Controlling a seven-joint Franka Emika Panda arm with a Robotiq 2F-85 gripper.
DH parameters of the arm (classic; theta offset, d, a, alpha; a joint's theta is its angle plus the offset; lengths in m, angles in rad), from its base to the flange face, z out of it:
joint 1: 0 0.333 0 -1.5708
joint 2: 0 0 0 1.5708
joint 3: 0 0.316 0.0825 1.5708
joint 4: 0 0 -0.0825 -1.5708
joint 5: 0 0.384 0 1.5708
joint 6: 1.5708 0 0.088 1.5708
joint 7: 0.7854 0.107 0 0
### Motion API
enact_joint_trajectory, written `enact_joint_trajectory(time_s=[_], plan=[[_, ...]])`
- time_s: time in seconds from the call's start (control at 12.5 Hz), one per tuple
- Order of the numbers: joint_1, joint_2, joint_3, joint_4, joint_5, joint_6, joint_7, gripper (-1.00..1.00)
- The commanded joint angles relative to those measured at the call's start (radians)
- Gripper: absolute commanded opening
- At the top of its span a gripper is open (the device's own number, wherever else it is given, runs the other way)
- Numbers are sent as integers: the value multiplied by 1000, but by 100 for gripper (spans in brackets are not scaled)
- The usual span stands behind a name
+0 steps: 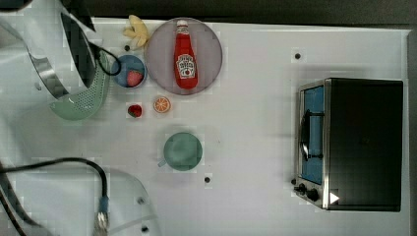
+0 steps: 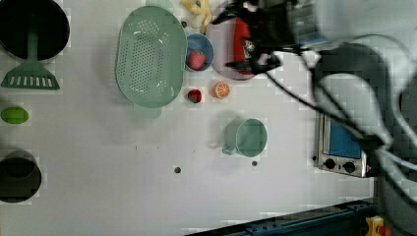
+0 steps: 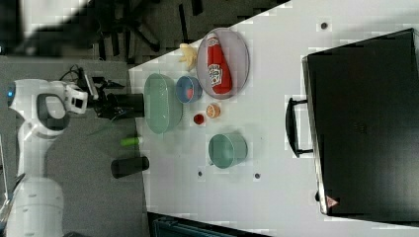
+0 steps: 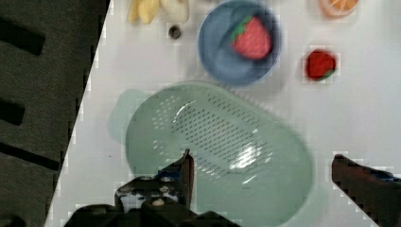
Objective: Drag strainer forwards.
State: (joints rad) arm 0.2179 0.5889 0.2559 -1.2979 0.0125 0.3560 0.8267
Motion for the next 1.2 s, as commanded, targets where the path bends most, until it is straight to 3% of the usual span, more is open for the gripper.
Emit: enact_joint_trajectory(time_s=[0.08, 0.56, 1.2], plan=[[-119, -101, -71, -101, -7, -52, -283, 100], [-227, -348, -159, -236, -7, -151, -674, 100], [-245, -451, -245, -241, -7, -265, -682, 100]])
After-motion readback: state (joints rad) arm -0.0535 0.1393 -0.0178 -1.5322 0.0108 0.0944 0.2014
